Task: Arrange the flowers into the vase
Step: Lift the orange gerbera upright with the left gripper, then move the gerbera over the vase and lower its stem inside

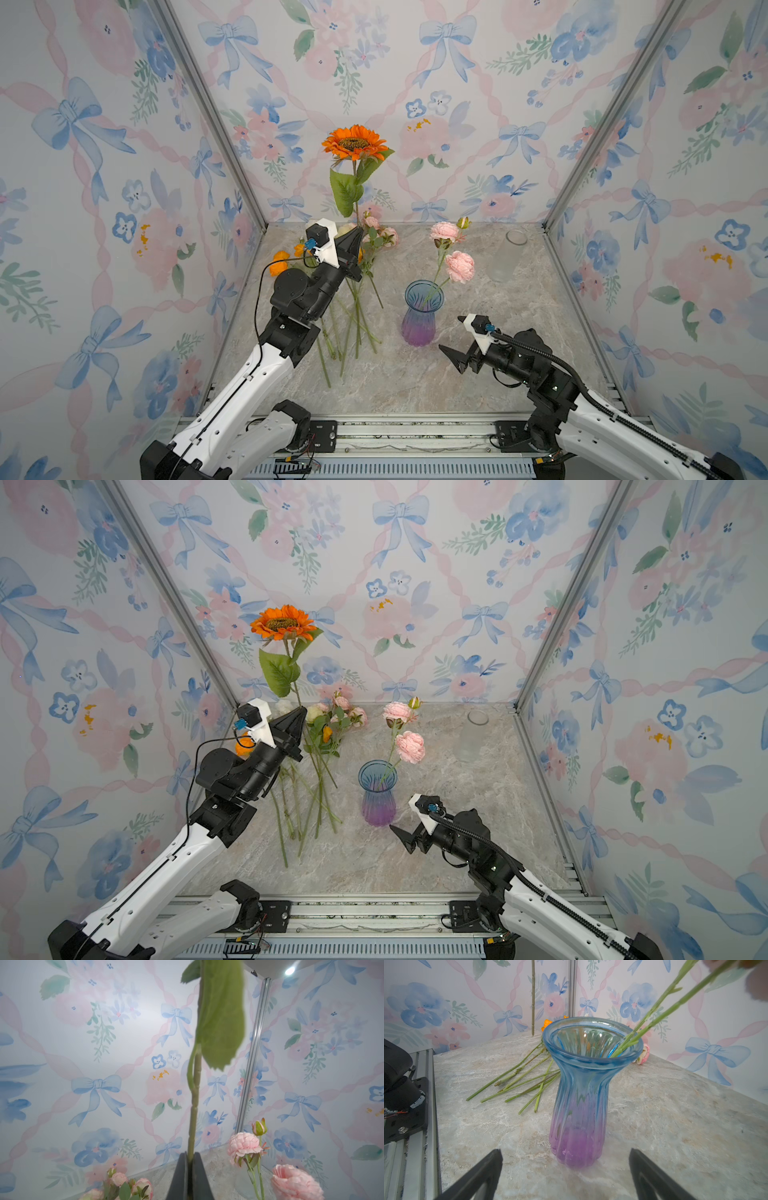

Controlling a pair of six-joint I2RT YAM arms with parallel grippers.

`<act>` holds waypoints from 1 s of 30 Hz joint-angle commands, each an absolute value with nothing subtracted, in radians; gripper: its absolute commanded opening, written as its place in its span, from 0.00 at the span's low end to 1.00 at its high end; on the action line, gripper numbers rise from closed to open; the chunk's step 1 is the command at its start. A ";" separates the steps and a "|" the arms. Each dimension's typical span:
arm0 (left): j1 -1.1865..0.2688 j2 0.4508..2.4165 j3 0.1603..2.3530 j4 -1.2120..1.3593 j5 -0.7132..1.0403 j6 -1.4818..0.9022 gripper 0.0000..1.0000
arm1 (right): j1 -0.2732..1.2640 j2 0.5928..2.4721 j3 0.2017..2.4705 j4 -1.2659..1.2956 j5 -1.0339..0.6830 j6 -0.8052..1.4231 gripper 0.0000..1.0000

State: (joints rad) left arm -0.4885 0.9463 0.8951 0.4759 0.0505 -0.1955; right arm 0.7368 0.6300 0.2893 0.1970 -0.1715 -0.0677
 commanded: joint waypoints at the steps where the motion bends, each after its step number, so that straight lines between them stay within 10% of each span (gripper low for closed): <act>1: -0.533 0.946 0.976 0.574 0.061 -0.210 0.00 | 0.724 0.622 0.278 0.210 -0.164 -0.058 0.97; 30: -0.764 1.154 0.705 1.045 -0.096 -0.231 0.00 | 0.722 0.627 0.282 0.203 -0.174 -0.060 0.97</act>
